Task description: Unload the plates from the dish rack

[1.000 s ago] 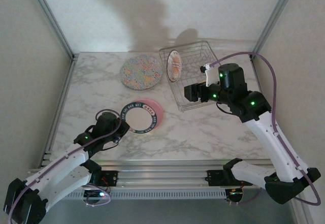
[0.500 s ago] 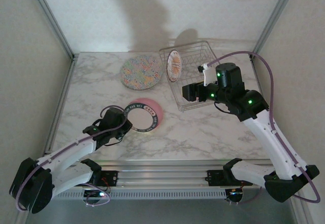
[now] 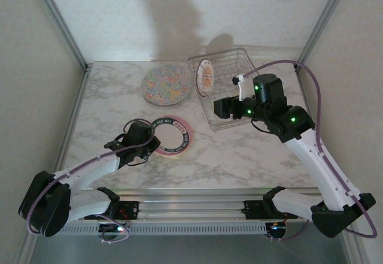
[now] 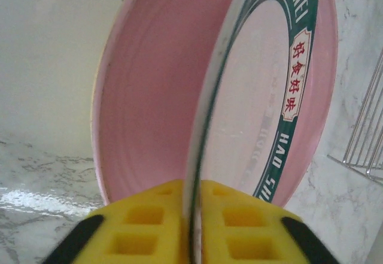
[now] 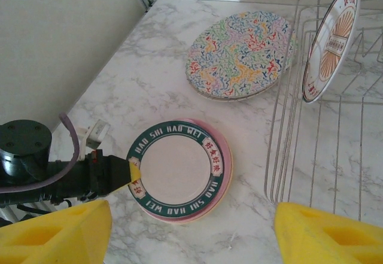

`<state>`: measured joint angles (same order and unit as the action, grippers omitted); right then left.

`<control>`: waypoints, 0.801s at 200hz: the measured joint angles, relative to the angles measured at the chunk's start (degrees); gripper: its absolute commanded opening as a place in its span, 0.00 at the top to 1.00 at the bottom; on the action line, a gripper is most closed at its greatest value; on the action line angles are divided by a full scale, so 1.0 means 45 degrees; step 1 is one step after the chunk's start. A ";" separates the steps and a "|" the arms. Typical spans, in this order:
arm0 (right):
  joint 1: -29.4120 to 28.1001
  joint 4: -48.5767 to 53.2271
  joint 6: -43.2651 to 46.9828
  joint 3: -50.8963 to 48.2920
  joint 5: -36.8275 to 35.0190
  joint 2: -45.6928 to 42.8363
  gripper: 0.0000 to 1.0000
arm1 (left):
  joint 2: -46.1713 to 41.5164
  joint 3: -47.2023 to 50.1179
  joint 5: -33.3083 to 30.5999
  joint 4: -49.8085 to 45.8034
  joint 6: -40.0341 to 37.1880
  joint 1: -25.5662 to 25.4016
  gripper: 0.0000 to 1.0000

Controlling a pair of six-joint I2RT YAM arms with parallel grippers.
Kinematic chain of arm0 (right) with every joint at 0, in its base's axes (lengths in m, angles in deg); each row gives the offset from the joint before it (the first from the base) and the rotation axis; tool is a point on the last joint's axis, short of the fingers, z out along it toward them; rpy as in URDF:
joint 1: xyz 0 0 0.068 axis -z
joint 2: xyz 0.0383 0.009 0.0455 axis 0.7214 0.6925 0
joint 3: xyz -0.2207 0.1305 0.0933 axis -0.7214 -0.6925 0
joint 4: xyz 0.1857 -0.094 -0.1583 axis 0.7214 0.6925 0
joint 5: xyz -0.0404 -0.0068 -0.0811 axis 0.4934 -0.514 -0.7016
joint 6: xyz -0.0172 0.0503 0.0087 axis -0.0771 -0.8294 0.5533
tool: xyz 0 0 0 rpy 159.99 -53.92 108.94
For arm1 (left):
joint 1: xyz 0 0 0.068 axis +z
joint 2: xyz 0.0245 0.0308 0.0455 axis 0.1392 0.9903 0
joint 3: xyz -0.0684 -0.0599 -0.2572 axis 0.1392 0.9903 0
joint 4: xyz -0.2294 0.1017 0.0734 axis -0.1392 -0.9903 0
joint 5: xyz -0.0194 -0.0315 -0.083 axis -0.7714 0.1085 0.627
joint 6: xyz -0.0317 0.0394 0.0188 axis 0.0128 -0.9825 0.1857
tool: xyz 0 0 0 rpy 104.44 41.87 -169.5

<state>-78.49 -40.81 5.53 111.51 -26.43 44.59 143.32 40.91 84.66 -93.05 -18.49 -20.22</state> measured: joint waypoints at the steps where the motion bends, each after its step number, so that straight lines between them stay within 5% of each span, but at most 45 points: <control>1: 0.0000 0.0000 0.0000 0.0000 0.0000 0.0010 0.27 | 0.0000 0.0000 -0.0005 0.0000 -0.0010 0.0000 0.77; 55: -0.0005 -0.0058 0.0005 0.0000 -0.0010 0.0403 0.27 | 0.0058 -0.0175 0.0005 -0.0442 -0.0019 0.0000 0.72; 94: -0.0034 -0.0029 0.0005 0.0204 -0.0491 0.0967 0.27 | 0.0058 -0.0801 -0.0131 -0.1073 -0.0165 0.0000 0.53; 160: -0.0044 0.0112 -0.0029 0.1103 -0.1719 0.1632 0.24 | 0.0112 -0.1671 -0.0194 -0.2152 -0.0384 0.0000 0.38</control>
<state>-78.68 -40.31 5.40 116.47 -34.17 51.94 143.83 33.39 83.78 -102.73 -20.22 -20.22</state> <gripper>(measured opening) 0.756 0.595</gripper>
